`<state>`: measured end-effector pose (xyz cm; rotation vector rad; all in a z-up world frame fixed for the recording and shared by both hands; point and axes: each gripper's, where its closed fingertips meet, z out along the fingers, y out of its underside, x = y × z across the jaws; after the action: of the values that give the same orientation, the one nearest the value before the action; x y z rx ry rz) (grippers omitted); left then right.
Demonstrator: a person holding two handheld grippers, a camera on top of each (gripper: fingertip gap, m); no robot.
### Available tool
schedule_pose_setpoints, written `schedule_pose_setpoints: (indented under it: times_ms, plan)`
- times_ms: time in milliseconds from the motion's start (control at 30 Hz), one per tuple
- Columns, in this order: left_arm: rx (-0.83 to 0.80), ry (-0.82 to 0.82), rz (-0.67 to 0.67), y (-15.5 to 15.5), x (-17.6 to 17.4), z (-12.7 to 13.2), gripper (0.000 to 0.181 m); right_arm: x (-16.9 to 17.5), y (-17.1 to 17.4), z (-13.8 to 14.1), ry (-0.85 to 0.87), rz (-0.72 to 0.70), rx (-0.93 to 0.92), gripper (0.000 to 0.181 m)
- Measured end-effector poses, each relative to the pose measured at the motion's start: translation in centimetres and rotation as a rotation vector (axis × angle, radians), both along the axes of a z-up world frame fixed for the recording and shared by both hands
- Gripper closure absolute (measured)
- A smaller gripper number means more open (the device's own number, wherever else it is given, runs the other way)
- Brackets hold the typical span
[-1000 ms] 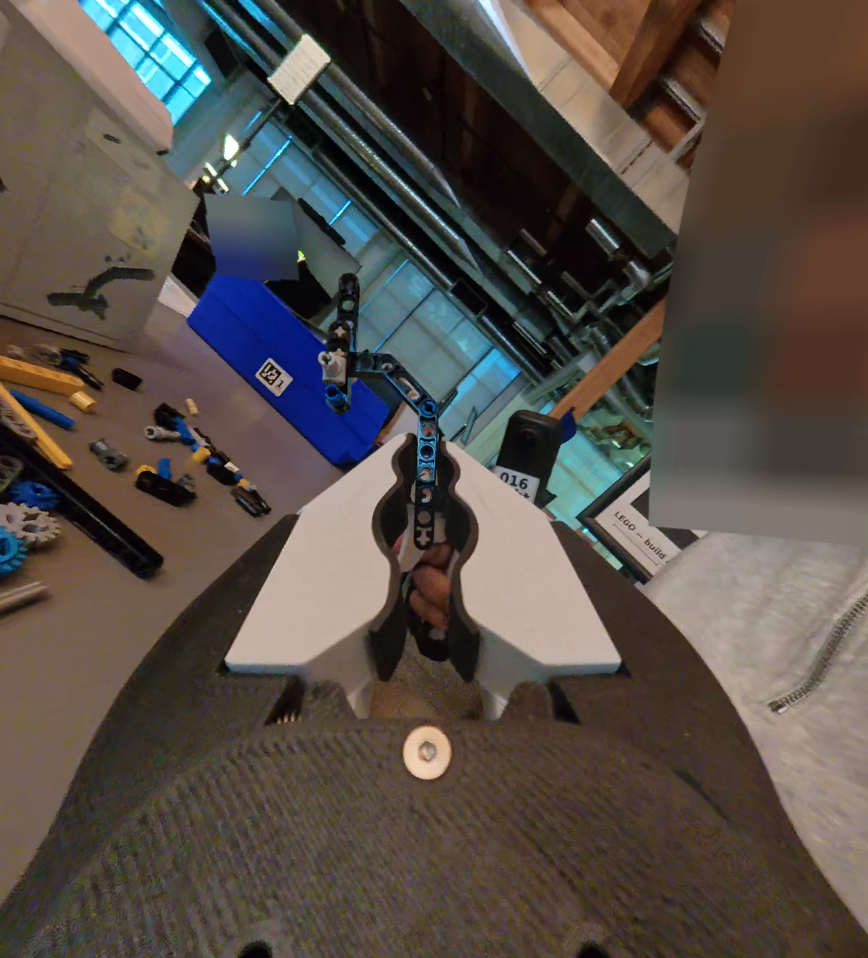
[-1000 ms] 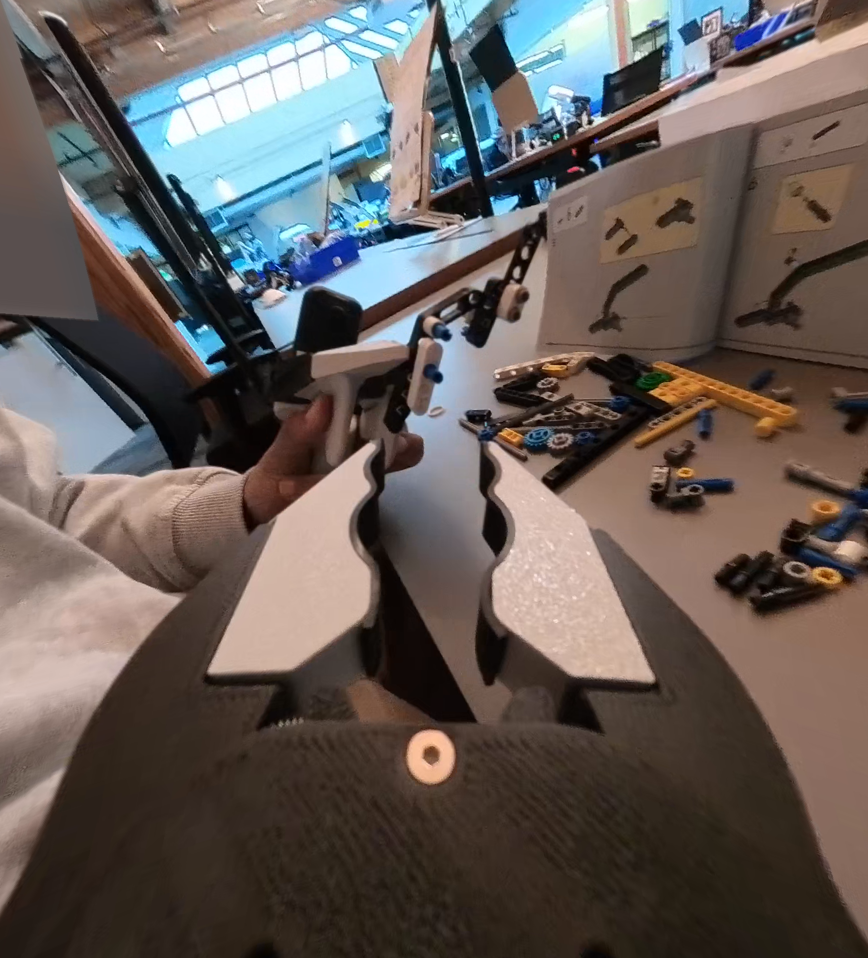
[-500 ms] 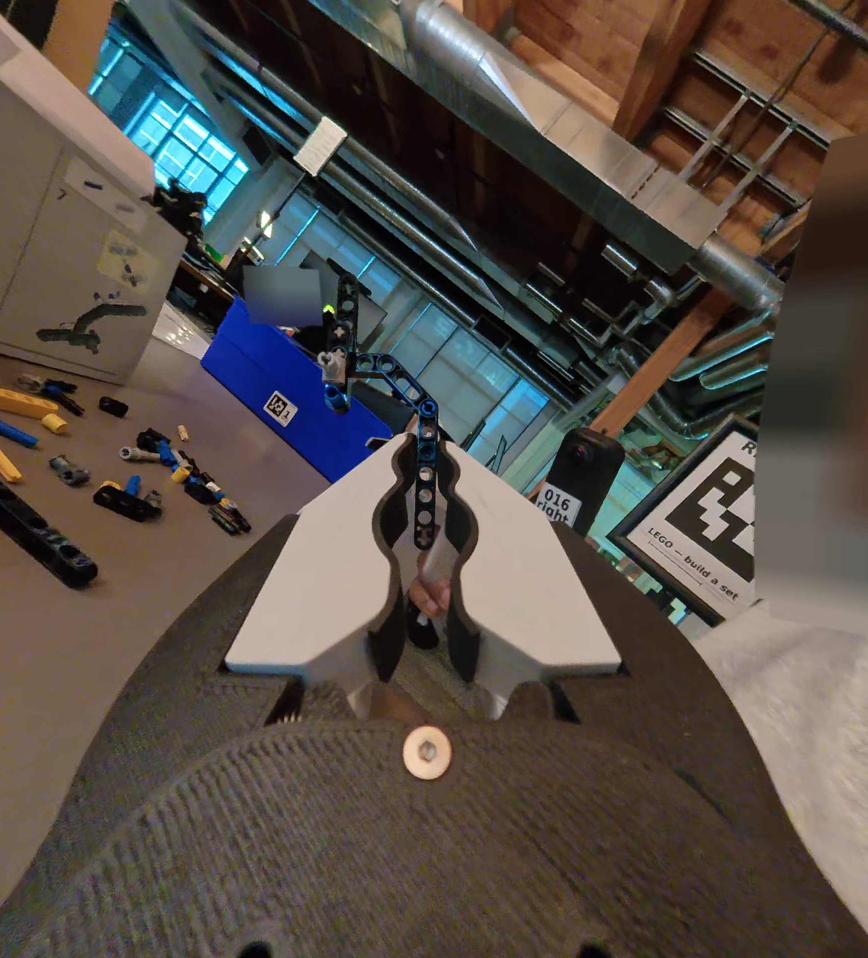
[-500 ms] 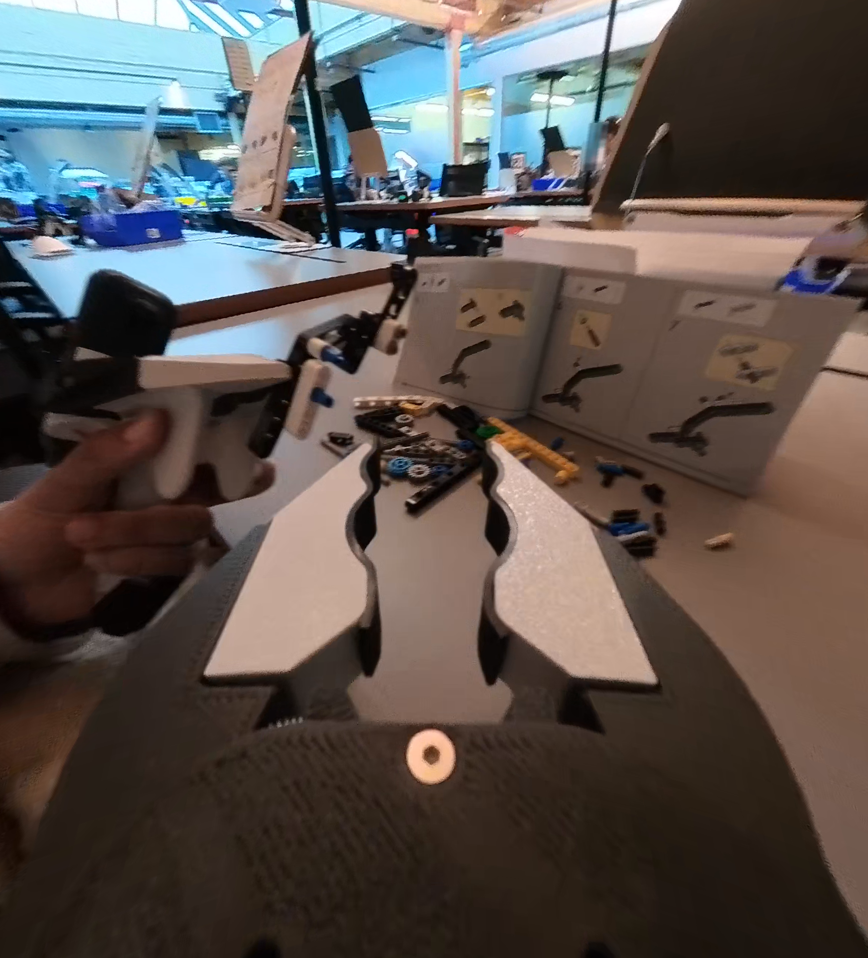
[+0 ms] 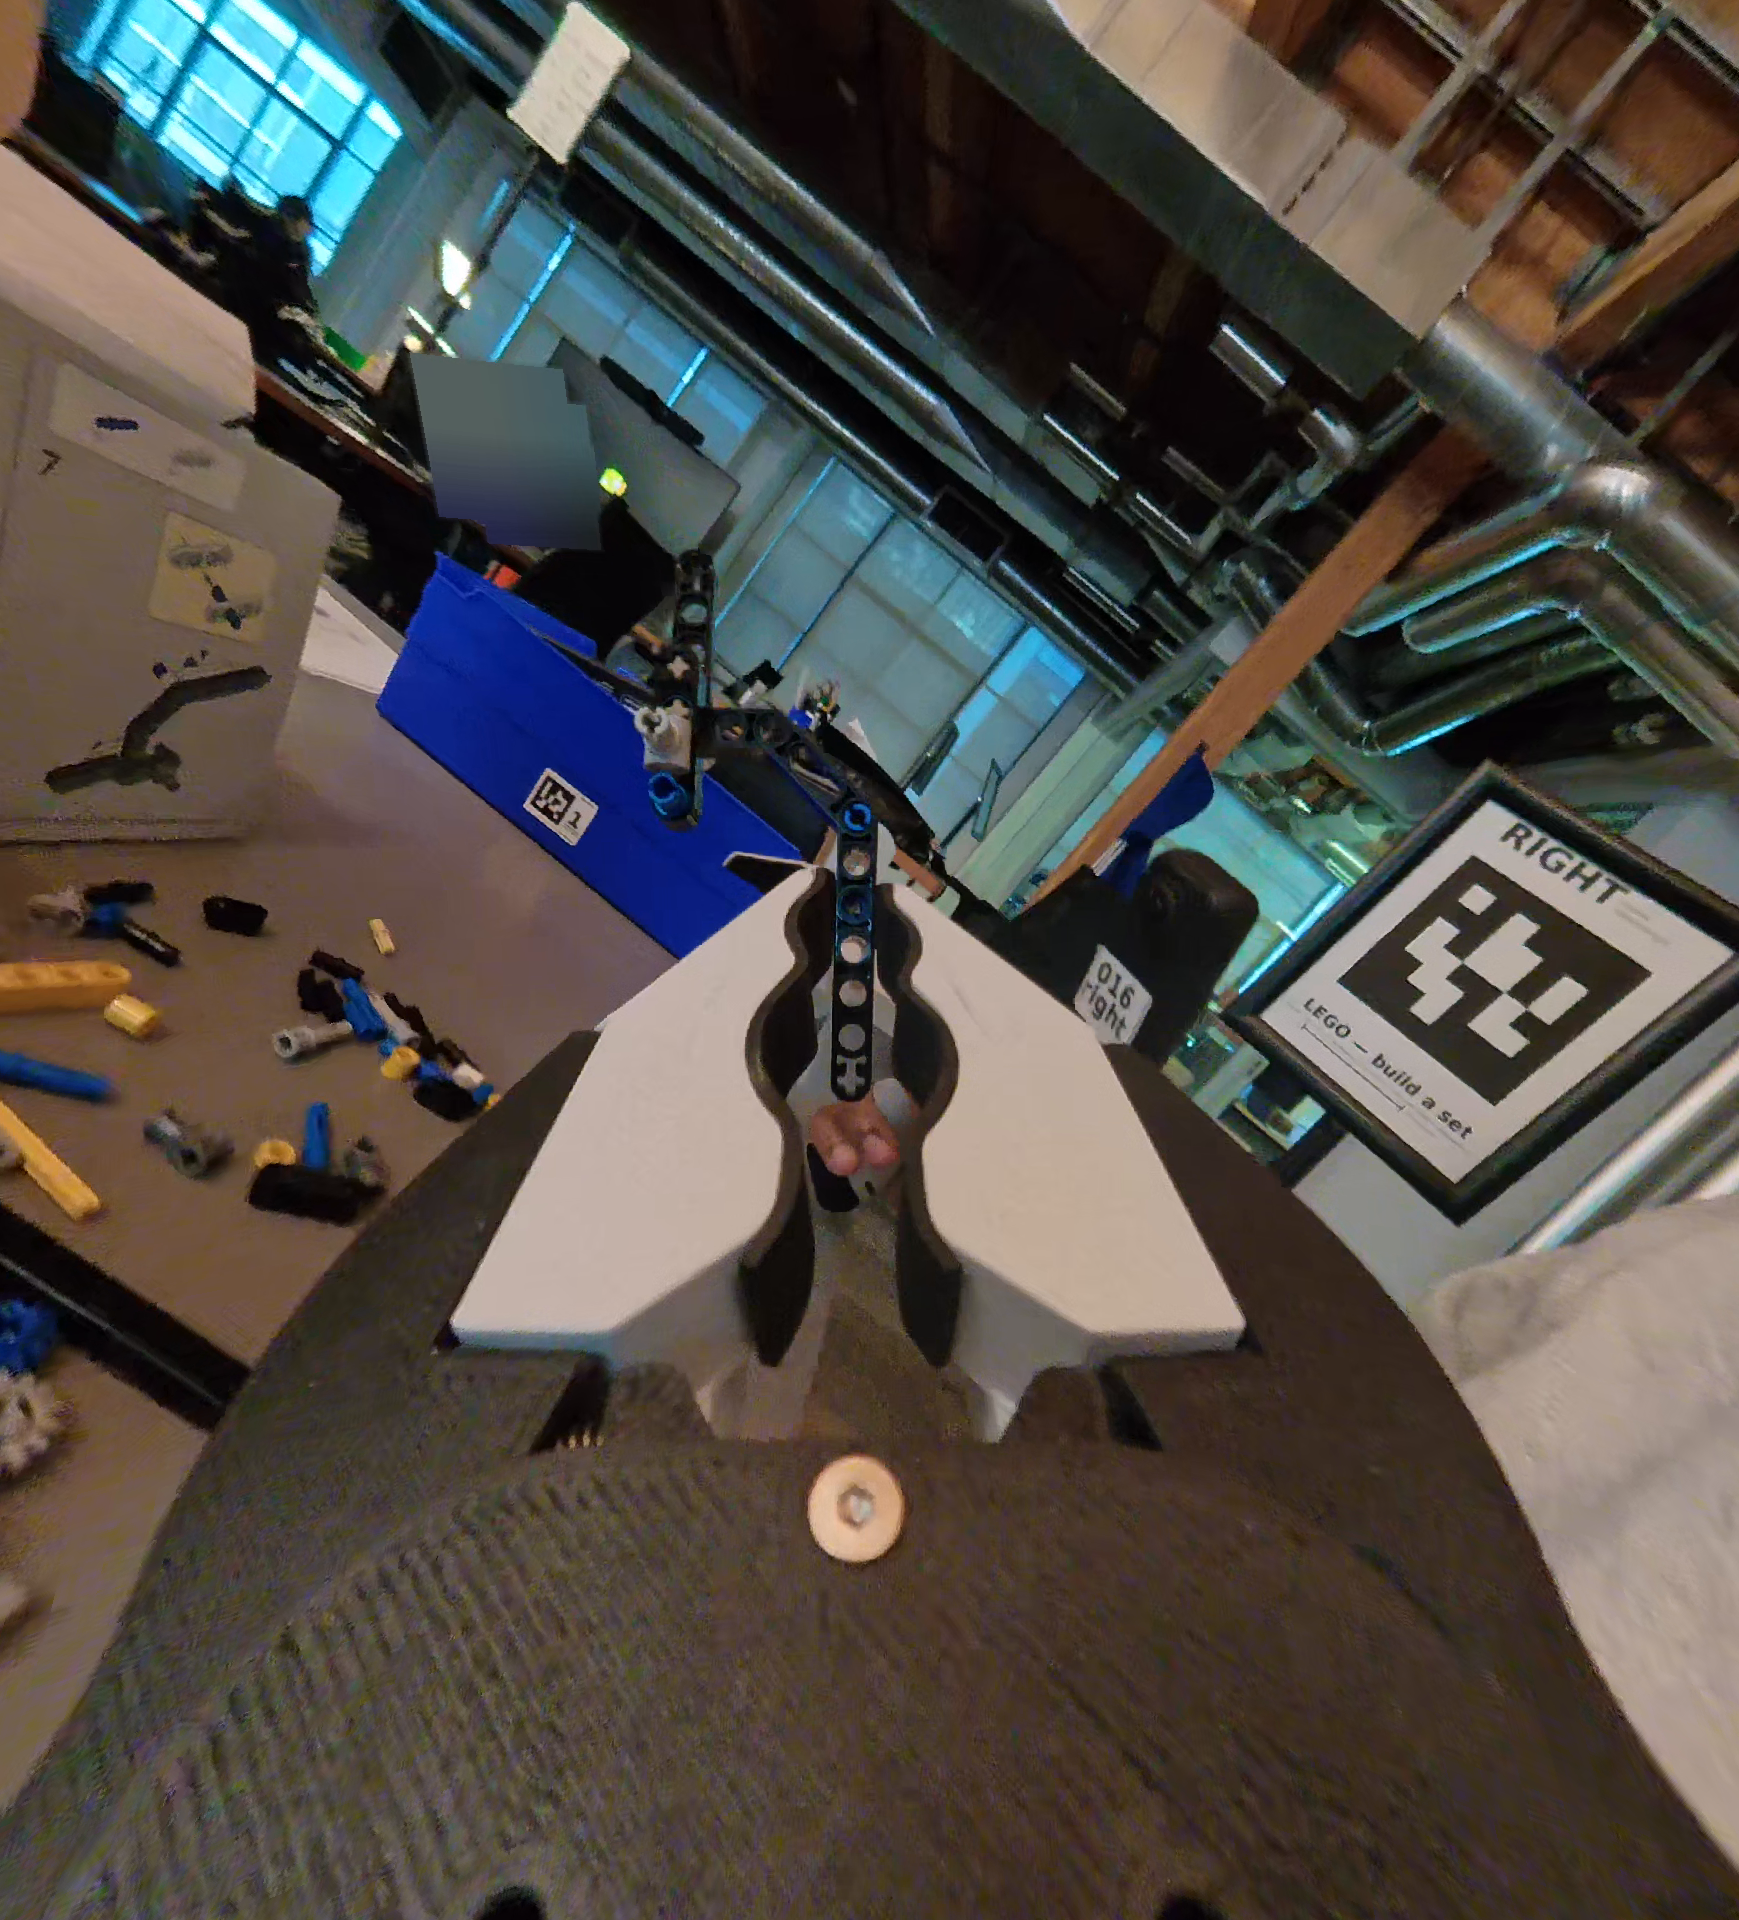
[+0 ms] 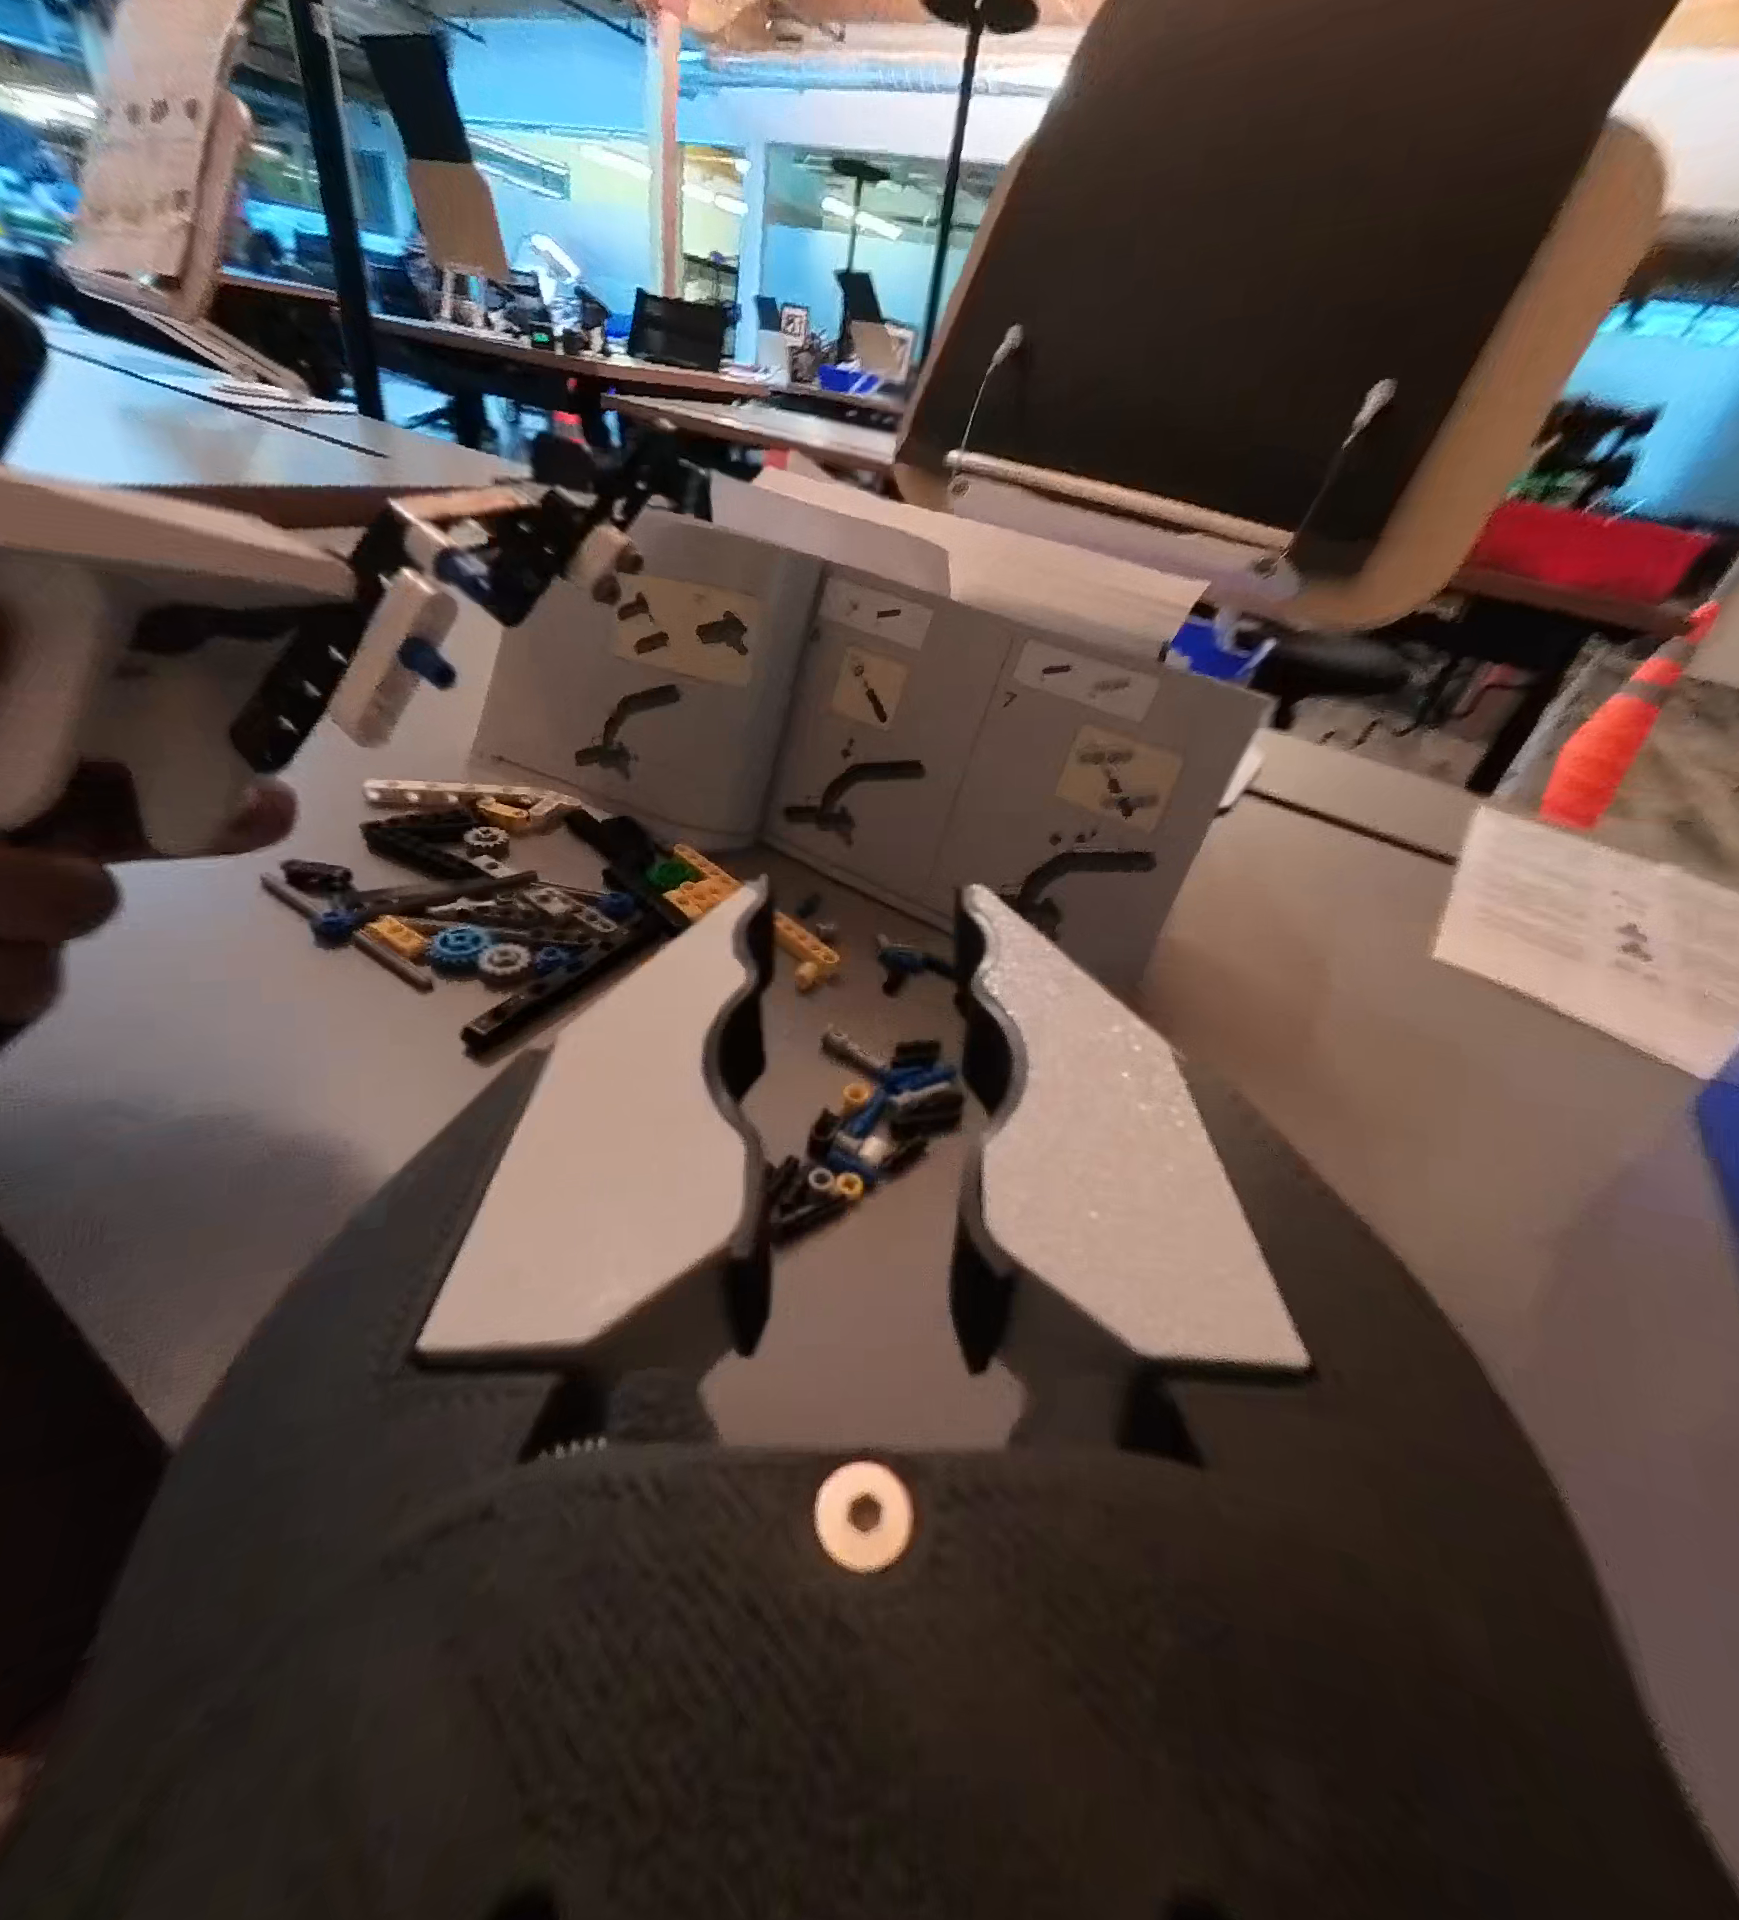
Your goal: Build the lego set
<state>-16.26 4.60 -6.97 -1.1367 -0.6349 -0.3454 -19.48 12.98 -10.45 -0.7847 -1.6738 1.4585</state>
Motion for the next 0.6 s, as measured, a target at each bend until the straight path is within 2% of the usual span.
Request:
schedule_pose_setpoints:
  times_ms: [33,167,333,433,500,600]
  plan:
    - [0.000,0.004,-0.014,0.2,-0.5,-0.1,0.177,-0.6,-0.3,0.0,-0.033,0.027,-0.021,0.139]
    - [0.055,0.014,-0.059,0.2,-1.1,-0.4,0.176,-2.7,-1.0,0.8,-0.076,0.094,-0.107,0.143]
    - [0.030,0.098,-0.042,-0.6,-0.6,-0.8,0.176,-1.0,-1.6,1.7,-0.083,0.218,-0.263,0.146]
    - [0.094,0.117,-0.032,-1.3,-1.7,0.2,0.176,-0.9,-2.3,1.4,-0.108,0.224,-0.223,0.156]
    - [0.149,0.072,-0.050,-1.6,-2.7,0.9,0.176,-1.4,-3.5,1.7,-0.093,0.248,-0.139,0.155]
    - [0.174,0.035,-0.026,-1.9,-4.1,0.7,0.176,-2.6,-4.3,2.7,-0.030,0.235,-0.147,0.148]
